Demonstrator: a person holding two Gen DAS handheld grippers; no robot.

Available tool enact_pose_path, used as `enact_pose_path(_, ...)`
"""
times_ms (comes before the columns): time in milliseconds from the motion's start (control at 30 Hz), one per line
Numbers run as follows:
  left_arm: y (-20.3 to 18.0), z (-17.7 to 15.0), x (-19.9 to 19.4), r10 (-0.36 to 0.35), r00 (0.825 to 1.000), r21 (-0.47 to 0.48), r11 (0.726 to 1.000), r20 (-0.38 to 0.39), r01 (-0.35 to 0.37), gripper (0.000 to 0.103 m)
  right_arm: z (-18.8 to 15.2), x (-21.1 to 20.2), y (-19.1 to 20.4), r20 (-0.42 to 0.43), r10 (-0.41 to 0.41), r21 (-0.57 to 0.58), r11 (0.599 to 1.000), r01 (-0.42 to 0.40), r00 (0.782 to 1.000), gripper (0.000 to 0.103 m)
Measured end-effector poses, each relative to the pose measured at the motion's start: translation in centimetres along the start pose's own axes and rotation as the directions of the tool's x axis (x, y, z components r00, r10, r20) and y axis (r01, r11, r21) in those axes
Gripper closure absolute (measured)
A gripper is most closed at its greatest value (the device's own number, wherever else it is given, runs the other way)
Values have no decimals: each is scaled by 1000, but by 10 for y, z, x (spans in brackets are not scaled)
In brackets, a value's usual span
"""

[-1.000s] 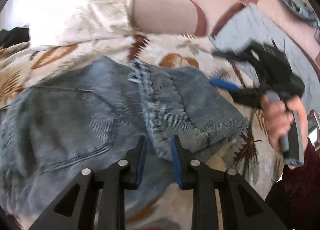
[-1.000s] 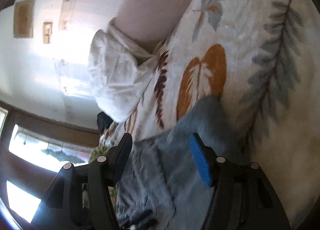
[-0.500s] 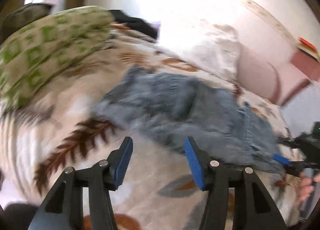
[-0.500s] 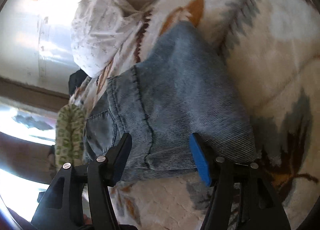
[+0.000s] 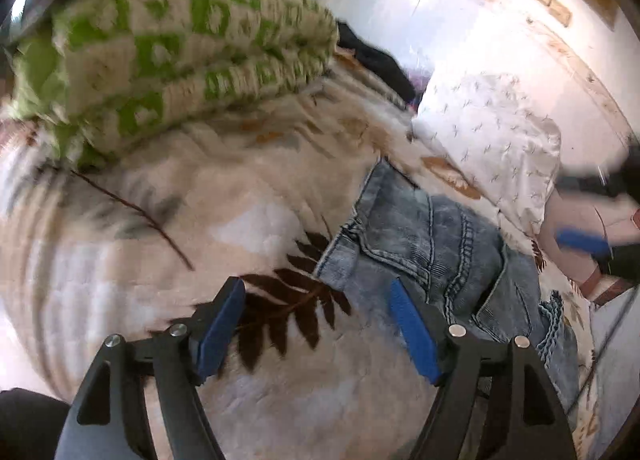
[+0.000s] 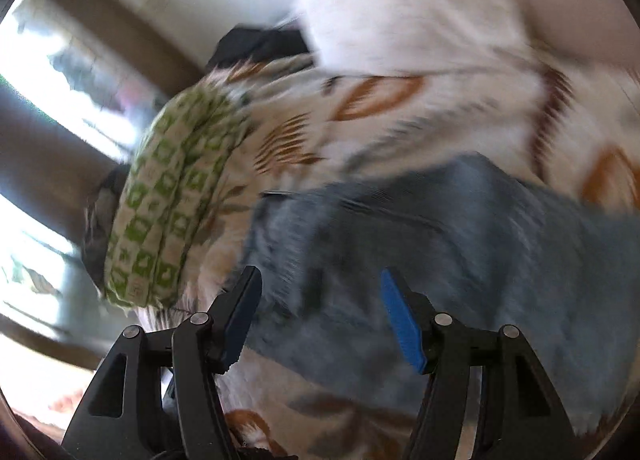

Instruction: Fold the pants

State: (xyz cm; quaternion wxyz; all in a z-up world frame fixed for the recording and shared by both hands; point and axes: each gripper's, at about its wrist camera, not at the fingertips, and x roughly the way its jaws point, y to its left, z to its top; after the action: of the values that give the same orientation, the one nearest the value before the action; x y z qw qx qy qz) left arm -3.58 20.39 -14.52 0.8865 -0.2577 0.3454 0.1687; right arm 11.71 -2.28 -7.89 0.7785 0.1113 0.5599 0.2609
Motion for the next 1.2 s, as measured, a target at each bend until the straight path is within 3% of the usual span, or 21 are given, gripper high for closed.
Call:
enact_pose_path(133, -13, -6, 13, 5, 1000, 68, 998, -17, -3, 28, 36, 57, 53, -94, -25, -105, 994, 15, 995, 39)
enact_pose_path(200, -18, -5, 13, -44, 999, 86, 995, -28, 47, 47, 48, 86, 74, -136, -62, -155, 987, 40, 989, 37)
enact_pose_path(300, -21, -4, 17, -90, 994, 102, 990, -58, 95, 67, 61, 123, 92, -191, -116, -215, 974, 73, 975, 37)
enact_pose_path(467, -22, -3, 21, -137, 986, 83, 986, -90, 145, 81, 73, 173, 101, -265, -190, -270, 956, 117, 945, 37)
enact_pose_path(567, -22, -1, 22, -145, 985, 78, 985, -95, 153, 82, 76, 196, 105, -301, -232, -308, 942, 136, 925, 35)
enact_pose_path(700, -22, 0, 24, -148, 984, 70, 985, -97, 155, 83, 74, 223, 107, -302, -362, -396, 889, 229, 882, 35)
enact_pose_path(767, -22, 2, 25, -149, 984, 69, 985, -97, 156, 83, 70, 230, 103, -318, -378, -405, 883, 236, 869, 42)
enact_pose_path(833, -22, 3, 25, -149, 984, 70, 985, -95, 156, 83, 64, 231, 105, -290, -409, -457, 853, 250, 865, 70)
enact_pose_path(867, -22, 3, 25, -151, 984, 69, 985, -93, 157, 84, 61, 231, 105, -276, -423, -482, 838, 256, 863, 74)
enact_pose_path(933, -23, 3, 24, -151, 985, 76, 985, -85, 157, 85, 59, 224, 104, -261, -417, -475, 840, 261, 871, 87)
enact_pose_path(1200, -40, 0, 1, -202, 979, 175, 964, -1, 199, 91, 56, 156, 112, -151, -325, -391, 887, 246, 933, 92)
